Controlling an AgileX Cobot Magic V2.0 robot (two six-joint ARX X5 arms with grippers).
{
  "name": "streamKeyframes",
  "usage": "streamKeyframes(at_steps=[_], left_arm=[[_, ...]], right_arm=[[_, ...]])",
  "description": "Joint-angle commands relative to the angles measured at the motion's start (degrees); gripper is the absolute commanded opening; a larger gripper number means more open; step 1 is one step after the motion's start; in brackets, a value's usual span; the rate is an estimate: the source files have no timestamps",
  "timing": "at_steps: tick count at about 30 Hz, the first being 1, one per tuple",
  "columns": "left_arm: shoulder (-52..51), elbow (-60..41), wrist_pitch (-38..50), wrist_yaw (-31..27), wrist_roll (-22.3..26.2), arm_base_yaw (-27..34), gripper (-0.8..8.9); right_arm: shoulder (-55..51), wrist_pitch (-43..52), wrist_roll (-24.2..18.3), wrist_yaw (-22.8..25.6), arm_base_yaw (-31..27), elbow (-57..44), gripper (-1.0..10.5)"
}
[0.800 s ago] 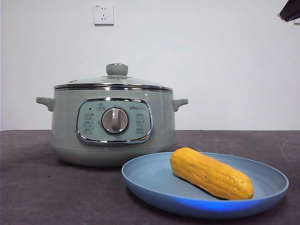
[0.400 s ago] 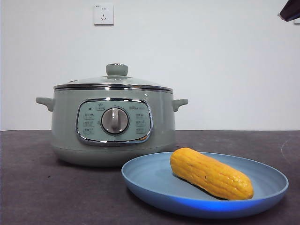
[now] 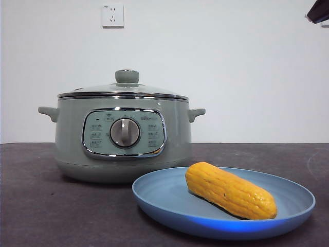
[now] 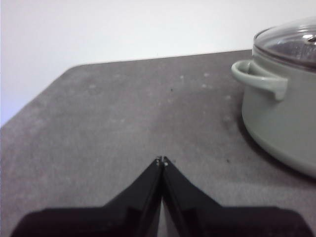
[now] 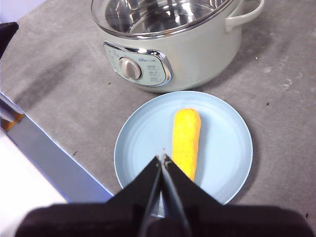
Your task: Take the corn out from the steamer,put the corn on the plate,close the lid
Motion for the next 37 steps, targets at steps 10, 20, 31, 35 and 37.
streamKeyframes(at_steps=[10, 20, 31, 35, 37], left_arm=[[-0.1, -0.8, -0.5, 0.6, -2.4, 0.2, -0.03], [-0.1, -0.8, -0.5, 0.6, -2.4, 0.2, -0.03], [-0.1, -0.8, -0.5, 0.6, -2.4, 0.2, -0.03], [-0.1, -0.8, -0.5, 0.6, -2.4, 0.2, -0.04], [-0.1, -0.8, -0.5, 0.6, -2.4, 0.2, -0.03]], right_arm=[[0.0, 0.3, -0.2, 0.0, 0.0, -0.5, 0.0], [0.0, 0.3, -0.2, 0.0, 0.0, -0.5, 0.0], [-8.3, 2.6, -6.1, 2.7, -9.1, -0.5, 0.0], [-13.9, 8.1, -7.0, 3.0, -19.2, -1.9, 0.0], [-16.7, 12.0, -7.5, 2.9, -23.9, -4.3, 0.0]])
